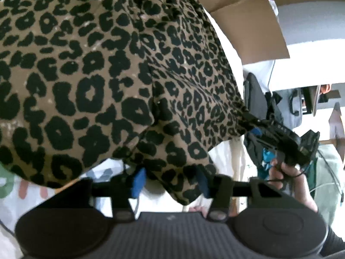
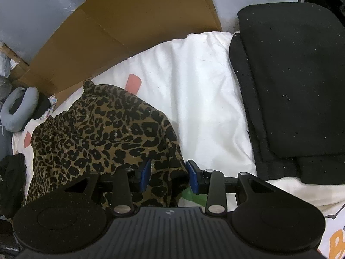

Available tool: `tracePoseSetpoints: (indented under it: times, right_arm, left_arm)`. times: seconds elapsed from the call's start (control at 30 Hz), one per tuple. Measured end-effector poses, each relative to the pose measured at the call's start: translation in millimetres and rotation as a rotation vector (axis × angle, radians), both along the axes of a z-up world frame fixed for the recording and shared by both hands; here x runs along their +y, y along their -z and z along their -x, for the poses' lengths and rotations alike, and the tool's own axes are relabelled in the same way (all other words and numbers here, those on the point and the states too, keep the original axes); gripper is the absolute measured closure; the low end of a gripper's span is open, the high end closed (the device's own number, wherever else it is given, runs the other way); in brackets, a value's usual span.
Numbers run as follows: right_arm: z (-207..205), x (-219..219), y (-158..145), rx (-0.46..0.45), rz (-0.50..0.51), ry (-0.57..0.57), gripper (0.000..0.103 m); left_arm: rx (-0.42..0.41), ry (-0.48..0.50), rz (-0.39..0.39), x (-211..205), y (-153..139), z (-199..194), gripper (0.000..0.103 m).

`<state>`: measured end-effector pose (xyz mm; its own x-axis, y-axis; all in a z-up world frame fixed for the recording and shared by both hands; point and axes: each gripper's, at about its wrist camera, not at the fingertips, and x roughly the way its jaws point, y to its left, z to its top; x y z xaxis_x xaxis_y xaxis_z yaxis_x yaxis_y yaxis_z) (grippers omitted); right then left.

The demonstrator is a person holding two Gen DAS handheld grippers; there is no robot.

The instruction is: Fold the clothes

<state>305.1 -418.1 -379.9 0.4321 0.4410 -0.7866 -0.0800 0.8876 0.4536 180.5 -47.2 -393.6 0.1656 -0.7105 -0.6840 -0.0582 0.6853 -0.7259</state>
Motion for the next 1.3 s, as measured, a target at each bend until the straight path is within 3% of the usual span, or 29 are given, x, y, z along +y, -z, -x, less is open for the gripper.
tracePoseSetpoints:
  times: [0.03, 0.07, 0.4, 0.67, 0.97, 1.3]
  right_arm:
    - [1, 0, -1, -0.002, 0.001, -0.001, 0.060]
    - [1, -1, -1, -0.005, 0.002, 0.002, 0.060]
    - [2, -5, 0, 0.007, -0.063, 0.021, 0.060]
    - [3, 4, 9, 0.025, -0.067, 0.000, 0.060]
    - [-14, 17, 7, -0.044, -0.088, -0.054, 0.060]
    - [-23, -1, 39, 0.102, -0.128, -0.077, 0.060]
  left_arm:
    - [0.003, 0.007, -0.015, -3, 1, -1, 0.086]
    - [0.005, 0.014, -0.030, -6, 3, -2, 0.100]
    - [-0.035, 0.029, -0.136, 15, -11, 0, 0.101]
    - [-0.053, 0.024, -0.172, 18, -14, -5, 0.101]
    - [-0.049, 0.018, -0.187, 9, -8, -7, 0.101]
    - [-0.048, 0.028, -0.174, 15, -6, -6, 0.101]
